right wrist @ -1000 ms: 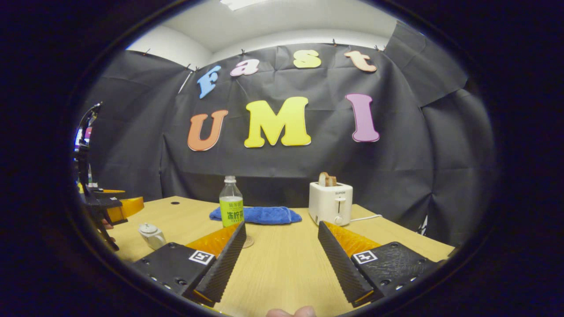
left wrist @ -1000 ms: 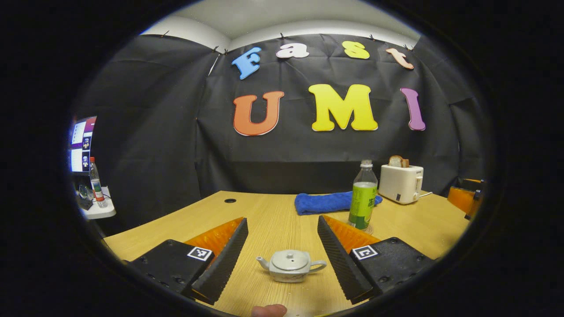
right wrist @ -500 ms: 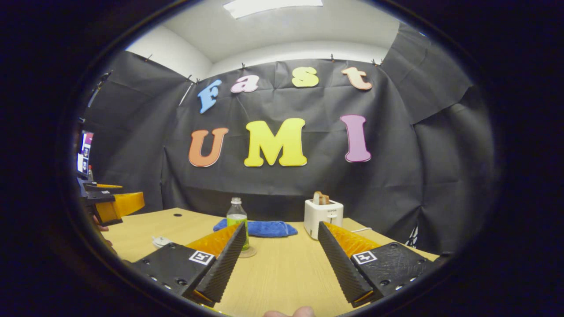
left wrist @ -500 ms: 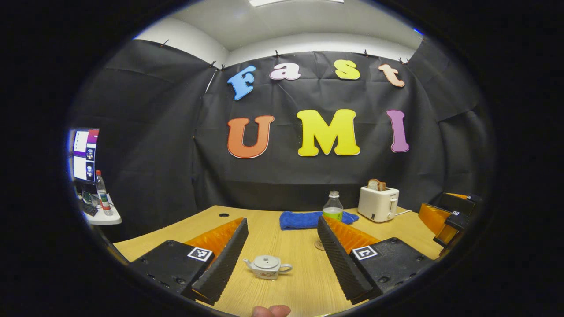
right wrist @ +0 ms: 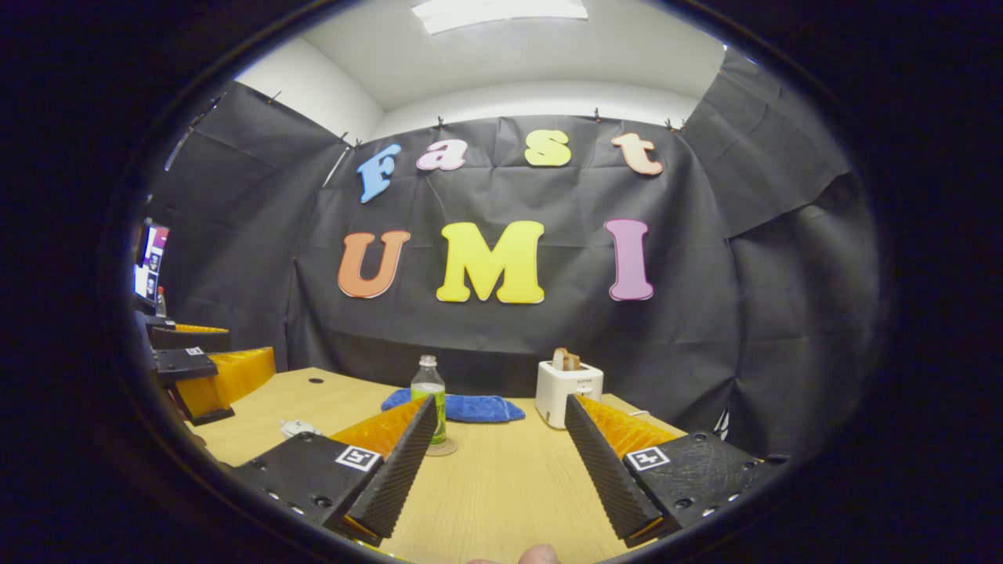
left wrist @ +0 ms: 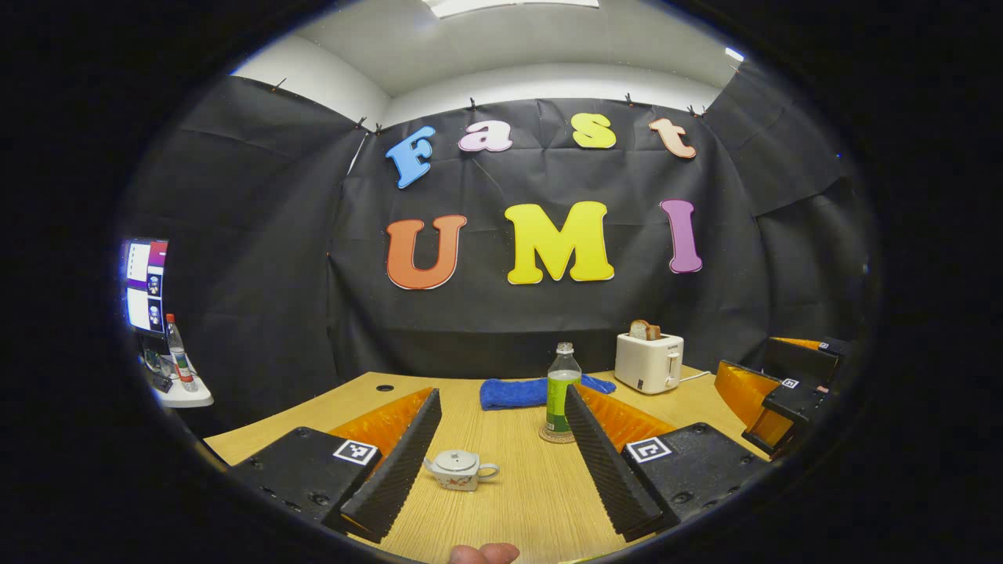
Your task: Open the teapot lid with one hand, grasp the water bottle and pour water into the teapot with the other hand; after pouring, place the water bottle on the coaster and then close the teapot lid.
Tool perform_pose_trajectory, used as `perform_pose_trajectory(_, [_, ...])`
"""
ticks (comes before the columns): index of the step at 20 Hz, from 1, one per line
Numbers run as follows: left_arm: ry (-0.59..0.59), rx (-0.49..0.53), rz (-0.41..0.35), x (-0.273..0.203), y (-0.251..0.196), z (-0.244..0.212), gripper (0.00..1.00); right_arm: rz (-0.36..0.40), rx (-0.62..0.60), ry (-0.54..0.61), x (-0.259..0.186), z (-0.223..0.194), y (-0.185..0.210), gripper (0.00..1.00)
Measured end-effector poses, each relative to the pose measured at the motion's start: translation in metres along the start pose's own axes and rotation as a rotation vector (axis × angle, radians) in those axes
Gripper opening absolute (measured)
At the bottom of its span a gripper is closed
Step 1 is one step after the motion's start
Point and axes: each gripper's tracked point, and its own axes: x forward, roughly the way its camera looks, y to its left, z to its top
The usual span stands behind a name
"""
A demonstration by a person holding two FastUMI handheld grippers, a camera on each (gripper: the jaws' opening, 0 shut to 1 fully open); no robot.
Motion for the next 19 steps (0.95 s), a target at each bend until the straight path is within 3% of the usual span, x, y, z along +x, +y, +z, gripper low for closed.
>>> perform_pose_trajectory(19, [0.013, -0.014, 0.005, 0.007, 0.016, -0.006, 0.99, 0.025, 0.009, 0.027, 0.011, -0.006, 0.024, 0.97])
